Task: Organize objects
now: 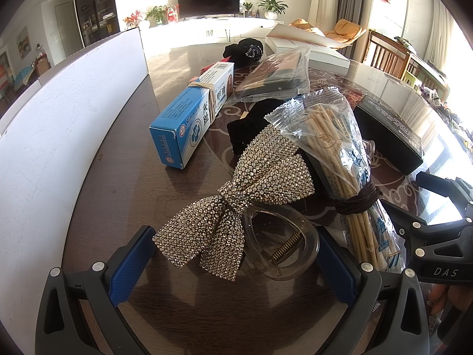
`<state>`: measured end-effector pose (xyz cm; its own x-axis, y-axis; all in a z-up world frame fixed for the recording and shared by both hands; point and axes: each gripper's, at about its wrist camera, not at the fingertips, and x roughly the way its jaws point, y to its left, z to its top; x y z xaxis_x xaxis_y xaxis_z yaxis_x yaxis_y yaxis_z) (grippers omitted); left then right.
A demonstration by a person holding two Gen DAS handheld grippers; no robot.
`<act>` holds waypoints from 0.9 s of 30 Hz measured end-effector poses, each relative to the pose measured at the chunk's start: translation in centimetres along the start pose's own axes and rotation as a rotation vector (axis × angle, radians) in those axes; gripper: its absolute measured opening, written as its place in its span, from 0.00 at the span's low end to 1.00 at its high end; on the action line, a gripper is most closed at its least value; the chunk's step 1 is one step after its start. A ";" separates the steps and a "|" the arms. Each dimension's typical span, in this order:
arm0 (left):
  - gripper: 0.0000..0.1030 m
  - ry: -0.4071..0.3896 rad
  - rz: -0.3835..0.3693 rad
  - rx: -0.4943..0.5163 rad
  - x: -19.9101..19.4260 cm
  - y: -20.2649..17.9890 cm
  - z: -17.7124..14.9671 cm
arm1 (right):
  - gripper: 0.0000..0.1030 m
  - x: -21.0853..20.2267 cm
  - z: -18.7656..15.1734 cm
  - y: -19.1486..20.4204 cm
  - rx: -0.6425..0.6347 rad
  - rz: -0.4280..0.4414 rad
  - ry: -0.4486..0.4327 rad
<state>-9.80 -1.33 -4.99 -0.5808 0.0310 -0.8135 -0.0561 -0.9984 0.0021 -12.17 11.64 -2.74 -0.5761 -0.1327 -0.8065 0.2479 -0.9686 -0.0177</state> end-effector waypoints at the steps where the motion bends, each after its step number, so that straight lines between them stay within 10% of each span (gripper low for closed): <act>1: 1.00 0.000 0.000 0.000 0.0 0.0 0.0 | 1.00 -0.1 0.0 0.0 0.000 0.000 0.000; 27: 1.00 0.000 0.001 -0.002 0.0 0.0 0.0 | 1.00 0.0 0.0 0.0 0.000 0.000 0.000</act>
<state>-9.80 -1.33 -4.99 -0.5808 0.0297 -0.8135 -0.0536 -0.9986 0.0018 -12.15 11.68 -2.74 -0.5761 -0.1325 -0.8066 0.2475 -0.9687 -0.0176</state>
